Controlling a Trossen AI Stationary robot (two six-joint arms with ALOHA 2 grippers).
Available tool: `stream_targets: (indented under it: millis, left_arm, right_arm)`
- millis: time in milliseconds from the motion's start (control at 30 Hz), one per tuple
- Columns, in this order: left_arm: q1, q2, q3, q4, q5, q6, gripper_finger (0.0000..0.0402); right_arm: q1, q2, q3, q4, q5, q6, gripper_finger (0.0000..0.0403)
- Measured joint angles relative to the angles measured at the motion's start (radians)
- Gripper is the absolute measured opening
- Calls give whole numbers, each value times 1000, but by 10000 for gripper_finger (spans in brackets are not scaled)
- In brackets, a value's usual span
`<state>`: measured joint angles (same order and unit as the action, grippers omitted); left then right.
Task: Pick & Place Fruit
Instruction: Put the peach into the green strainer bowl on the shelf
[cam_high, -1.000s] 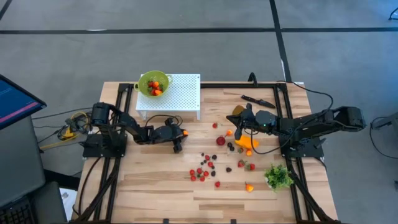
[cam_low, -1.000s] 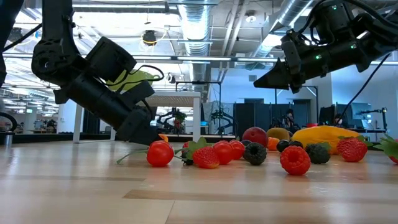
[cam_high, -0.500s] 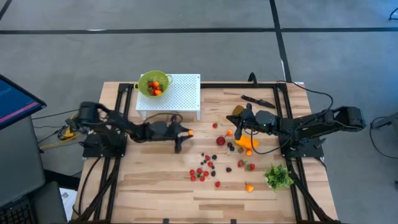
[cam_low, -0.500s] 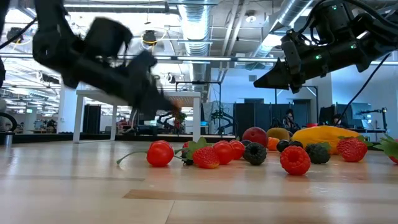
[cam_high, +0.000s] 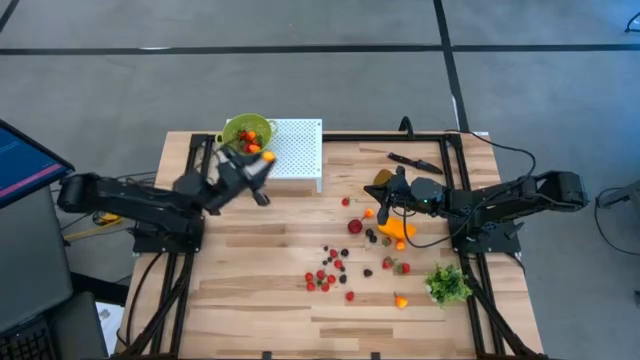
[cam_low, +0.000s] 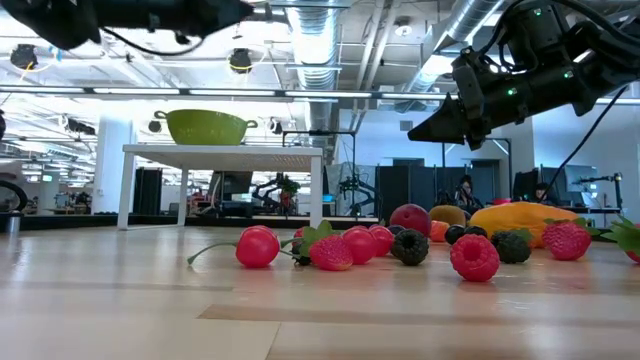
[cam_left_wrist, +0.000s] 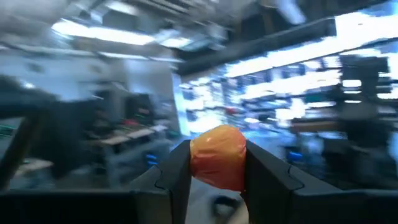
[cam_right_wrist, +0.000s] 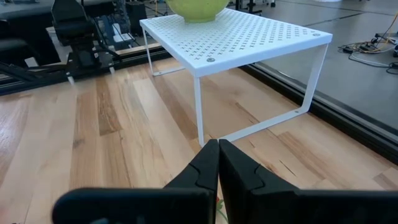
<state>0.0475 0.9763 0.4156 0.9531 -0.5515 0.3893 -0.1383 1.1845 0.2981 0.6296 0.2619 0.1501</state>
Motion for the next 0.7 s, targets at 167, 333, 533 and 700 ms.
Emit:
stream_targets:
  millis: [167, 333, 533, 700]
  left_arm:
    - [0, -47, 0, -5, -223, 181, 121]
    - [29, -46, -11, -12, -405, 260, 121]
    - [88, -44, -59, -25, -506, 247, 121]
    - [122, -44, -111, -35, -498, 180, 121]
  right_arm:
    - [0, 0, 0, 0, 0, 0, 6]
    - [0, 0, 0, 0, 0, 0, 6]
    - [0, 0, 0, 0, 0, 0, 6]
    - [0, 0, 0, 0, 0, 0, 6]
